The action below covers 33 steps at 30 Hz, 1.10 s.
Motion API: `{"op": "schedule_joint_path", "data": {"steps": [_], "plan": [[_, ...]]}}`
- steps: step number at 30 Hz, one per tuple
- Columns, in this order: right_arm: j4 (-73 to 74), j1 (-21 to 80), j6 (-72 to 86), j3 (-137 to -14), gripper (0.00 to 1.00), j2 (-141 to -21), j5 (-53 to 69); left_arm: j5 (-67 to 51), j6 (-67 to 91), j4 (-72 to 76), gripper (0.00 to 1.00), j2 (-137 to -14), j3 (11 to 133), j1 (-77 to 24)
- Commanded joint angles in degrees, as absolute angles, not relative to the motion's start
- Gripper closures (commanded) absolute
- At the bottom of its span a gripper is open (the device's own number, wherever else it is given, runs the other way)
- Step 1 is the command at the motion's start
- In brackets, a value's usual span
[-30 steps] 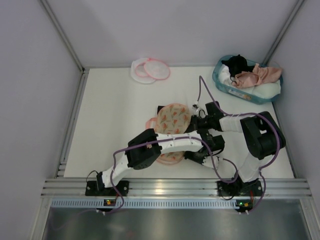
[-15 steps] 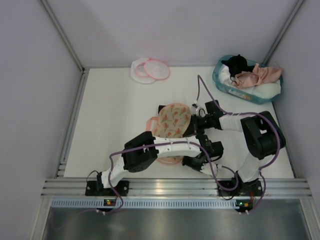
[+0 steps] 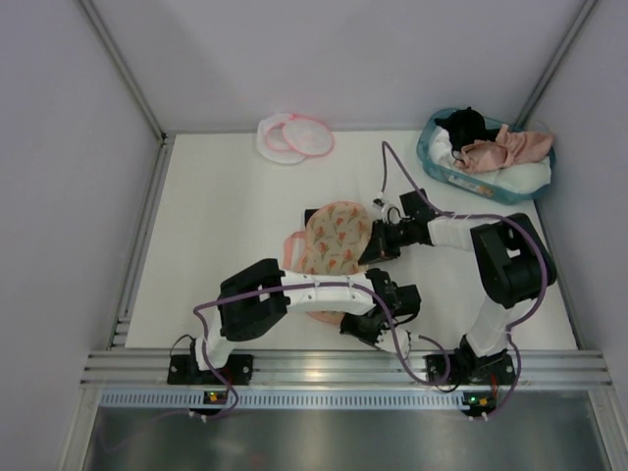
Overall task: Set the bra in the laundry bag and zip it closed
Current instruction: Zip the laundry bag at the center of the board.
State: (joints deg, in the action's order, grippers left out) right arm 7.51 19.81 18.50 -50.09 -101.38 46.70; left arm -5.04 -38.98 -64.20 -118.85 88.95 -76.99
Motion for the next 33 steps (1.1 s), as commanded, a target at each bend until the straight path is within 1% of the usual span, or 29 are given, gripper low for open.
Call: {"op": "schedule_joint_path", "data": {"steps": [1, 3, 4, 6, 7, 8, 9, 11, 12, 13, 17, 18, 22, 26, 29, 30, 31, 32, 33], "plan": [[6.59, 18.72, 14.5, -55.81, 1.0, -102.3, 44.82, -7.56, -38.59, -62.5, 1.0, -114.53, 86.14, -77.96], [8.34, 18.63, 13.72, -57.47, 1.0, -102.57, 46.14, -5.72, -38.23, -61.0, 1.0, -114.52, 86.22, -77.87], [9.65, 18.63, 13.28, -58.18, 0.97, -102.66, 46.49, -4.93, -37.8, -59.17, 1.0, -114.61, 86.83, -77.78], [14.31, 18.63, 11.52, -60.1, 0.78, -102.39, 46.58, -2.99, -37.09, -57.75, 1.0, -115.4, 88.06, -77.26], [15.89, 18.37, 10.9, -60.47, 0.6, -101.96, 46.5, -2.47, -36.31, -56.35, 1.0, -115.75, 88.76, -77.08], [17.3, 18.2, 9.77, -60.73, 0.51, -101.61, 45.97, -1.76, -36.04, -55.99, 1.0, -116.19, 90.34, -76.73], [20.1, 17.93, 9.06, -60.73, 0.34, -100.3, 45.71, -1.06, -35.77, -55.73, 1.0, -116.97, 91.13, -76.29], [22.84, 16.79, 6.78, -60.12, 0.15, -98.88, 44.83, -0.62, -35.25, -54.5, 1.0, -117.51, 92.98, -75.42], [25.37, 16.18, 6.16, -59.86, 0.03, -97.57, 44.56, -0.62, -35.24, -54.06, 1.0, -117.77, 93.34, -75.15], [27.05, 14.95, 5.46, -59.42, 0.01, -97.04, 44.56, 1.47, -35.33, -53.7, 1.0, -117.86, 93.69, -74.97], [30.85, 12.22, 4.22, -55.21, 0.0, -94.84, 48.59, 3.77, -36.04, -51.6, 1.0, -118.39, 94.39, -74.01], [31.02, 12.13, 4.31, -52.93, 0.02, -94.14, 49.47, 4.13, -36.21, -50.81, 1.0, -118.65, 94.48, -73.92], [26.74, 12.48, 7.81, -46.34, 0.06, -95.26, 56.49, 5.79, -36.3, -48.87, 1.0, -120.14, 96.4, -73.39], [25.67, 12.66, 9.14, -46.23, 0.1, -97.28, 58.97, 6.24, -36.21, -47.82, 1.0, -120.76, 97.64, -73.3], [25.84, 13.27, 9.05, -47.11, 0.19, -100.18, 59.77, 7.03, -36.12, -47.55, 1.0, -121.46, 98.79, -73.21], [25.84, 13.53, 9.05, -47.2, 0.26, -100.54, 59.85, 7.12, -35.95, -47.55, 1.0, -121.64, 98.96, -73.21], [25.84, 13.62, 9.14, -47.37, 0.31, -100.98, 60.55, 7.12, -35.86, -47.55, 1.0, -121.64, 98.96, -73.21], [25.93, 13.71, 9.14, -47.55, 0.44, -101.33, 60.99, 6.77, -35.77, -47.55, 1.0, -121.55, 98.88, -73.21], [25.84, 13.8, 9.05, -47.81, 0.51, -101.42, 61.34, 6.51, -35.34, -47.46, 1.0, -121.47, 98.79, -73.21]]}}
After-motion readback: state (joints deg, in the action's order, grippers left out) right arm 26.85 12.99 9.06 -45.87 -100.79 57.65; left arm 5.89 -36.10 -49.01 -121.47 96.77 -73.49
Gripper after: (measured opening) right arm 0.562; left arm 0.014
